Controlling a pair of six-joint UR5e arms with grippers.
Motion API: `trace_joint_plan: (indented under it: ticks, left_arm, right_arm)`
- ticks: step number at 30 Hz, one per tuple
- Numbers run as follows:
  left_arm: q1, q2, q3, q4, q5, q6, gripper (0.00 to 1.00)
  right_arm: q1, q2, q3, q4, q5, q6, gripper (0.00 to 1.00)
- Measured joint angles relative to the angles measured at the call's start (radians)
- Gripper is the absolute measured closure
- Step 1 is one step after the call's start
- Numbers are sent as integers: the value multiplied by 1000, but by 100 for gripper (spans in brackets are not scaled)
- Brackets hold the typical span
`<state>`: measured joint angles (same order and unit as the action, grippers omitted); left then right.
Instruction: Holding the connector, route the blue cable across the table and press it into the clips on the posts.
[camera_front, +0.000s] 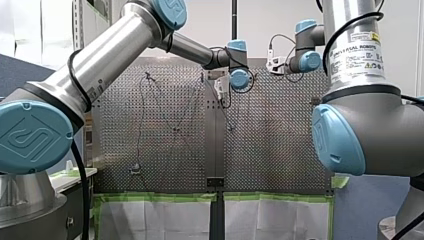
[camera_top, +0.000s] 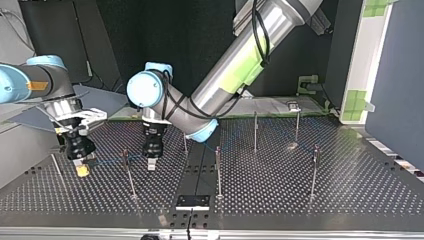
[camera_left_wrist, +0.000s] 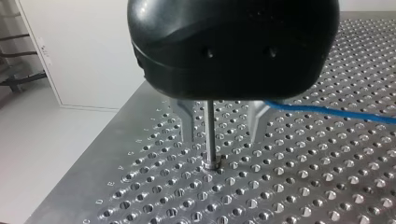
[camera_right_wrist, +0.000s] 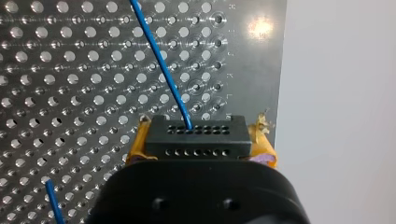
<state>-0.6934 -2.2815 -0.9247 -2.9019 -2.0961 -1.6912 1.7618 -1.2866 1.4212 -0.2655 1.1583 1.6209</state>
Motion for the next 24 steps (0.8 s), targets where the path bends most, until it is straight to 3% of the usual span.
trace_joint_plan:
  ticks: [2, 16, 24]
  left_arm:
    - [0, 0, 0, -2, -4, 0, 0]
    - [-4, 1, 0, -74, -9, -1, 0]
    - [-20, 14, 0, -140, -10, -50, 0]
  right_arm:
    - [0, 1, 0, 0, 0, 0, 100]
    - [0, 2, 0, 1, 0, -1, 100]
    - [0, 3, 0, 0, 0, -2, 100]
